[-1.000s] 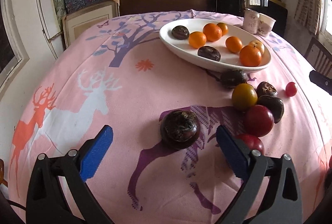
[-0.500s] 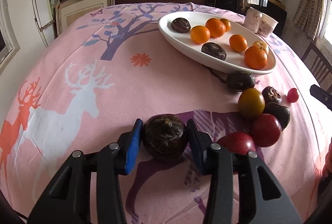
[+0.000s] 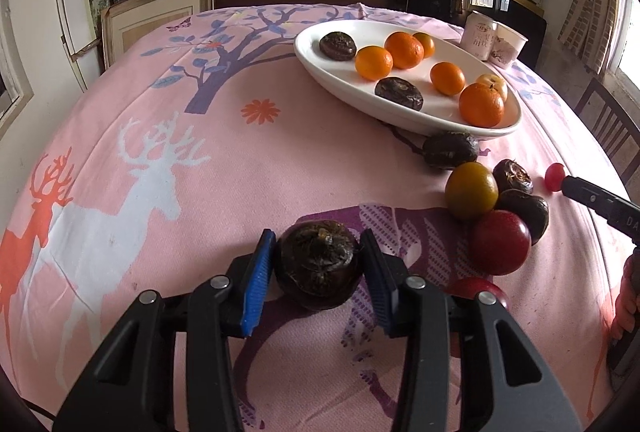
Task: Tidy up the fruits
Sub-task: 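Grasp a dark passion fruit with the left tool while the right tool grasps the red tomato, then lower the passion fruit and tomato onto the plate and open both tools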
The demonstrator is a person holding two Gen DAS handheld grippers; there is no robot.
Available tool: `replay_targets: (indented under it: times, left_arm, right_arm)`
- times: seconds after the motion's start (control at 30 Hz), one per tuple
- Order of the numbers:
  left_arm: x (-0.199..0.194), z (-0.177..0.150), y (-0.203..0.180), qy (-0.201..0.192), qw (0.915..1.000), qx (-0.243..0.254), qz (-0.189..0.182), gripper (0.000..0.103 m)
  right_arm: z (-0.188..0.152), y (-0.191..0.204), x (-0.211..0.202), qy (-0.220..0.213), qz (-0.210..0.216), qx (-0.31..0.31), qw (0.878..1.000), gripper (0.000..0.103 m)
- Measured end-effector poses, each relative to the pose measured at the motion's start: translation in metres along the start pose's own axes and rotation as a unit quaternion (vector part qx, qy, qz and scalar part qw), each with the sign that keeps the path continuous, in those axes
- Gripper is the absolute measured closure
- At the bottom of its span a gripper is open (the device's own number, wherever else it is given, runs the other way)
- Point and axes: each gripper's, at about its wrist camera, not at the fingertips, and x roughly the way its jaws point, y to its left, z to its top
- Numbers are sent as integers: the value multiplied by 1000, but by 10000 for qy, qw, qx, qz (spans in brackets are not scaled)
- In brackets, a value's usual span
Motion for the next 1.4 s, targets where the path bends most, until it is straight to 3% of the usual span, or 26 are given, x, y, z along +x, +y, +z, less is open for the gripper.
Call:
replay_targets:
  times: [0.1,0.17,0.23,0.27,0.37,0.47,0.5,0.57,0.63,0.73,0.8,0.9,1.0,1.1,1.3,1.4]
  left_arm:
    - [0,0,0,-5,10000,-12,-16,60]
    - [-1,0,1,-34,10000,-47,-55,60]
    - [-6,-1,2,-156,9998,-96,-62,60]
    - [-10,-1,2,-243,9996,-113,-36,60]
    - [-16,-1,3,-401,9991,-142,-29,60]
    - [-11,0,2,-286,9995,-107,-52,60]
    - [-12,0,2,-301,9995,-100,-53,60]
    - [-12,-1,2,-291,9995,-86,-47,60]
    - [-9,0,2,-218,9997,-84,-60,60]
    - [-7,-1,1,-177,9998,-72,-71,60]
    - [-7,-1,1,-169,9998,-68,-69,60]
    - [-4,0,0,-99,9999,-61,-100,60]
    - [-3,0,-1,-58,9999,-34,-127,60]
    - [-3,-1,-1,-78,9998,-57,-147,60]
    - [-18,-1,-5,-428,9989,-38,-165,60]
    - [-28,11,-3,-570,9965,-298,-536,60]
  right_arm:
    - [0,-1,9,164,55,30,9998,77]
    - [-1,-2,6,94,167,67,9998,79]
    - [-1,-1,2,-2,231,35,9997,99]
    - [0,0,-1,-53,284,21,9996,103]
    - [1,1,-7,-172,261,-25,9995,103]
    - [0,1,9,253,107,0,9996,98]
    - [1,0,6,214,44,27,9998,69]
    - [2,1,-5,-175,78,41,9998,26]
    - [6,8,-9,-428,89,-141,9989,26]
    - [18,14,7,-218,316,-121,9992,36]
    - [24,16,20,-79,320,-76,9994,49]
    - [33,15,31,-45,176,-98,9998,59]
    - [35,10,42,171,575,12,9982,77]
    - [30,18,35,147,533,-165,9983,78]
    - [9,19,-8,-204,877,-121,9959,78]
    - [5,20,-14,-247,913,-130,9954,78]
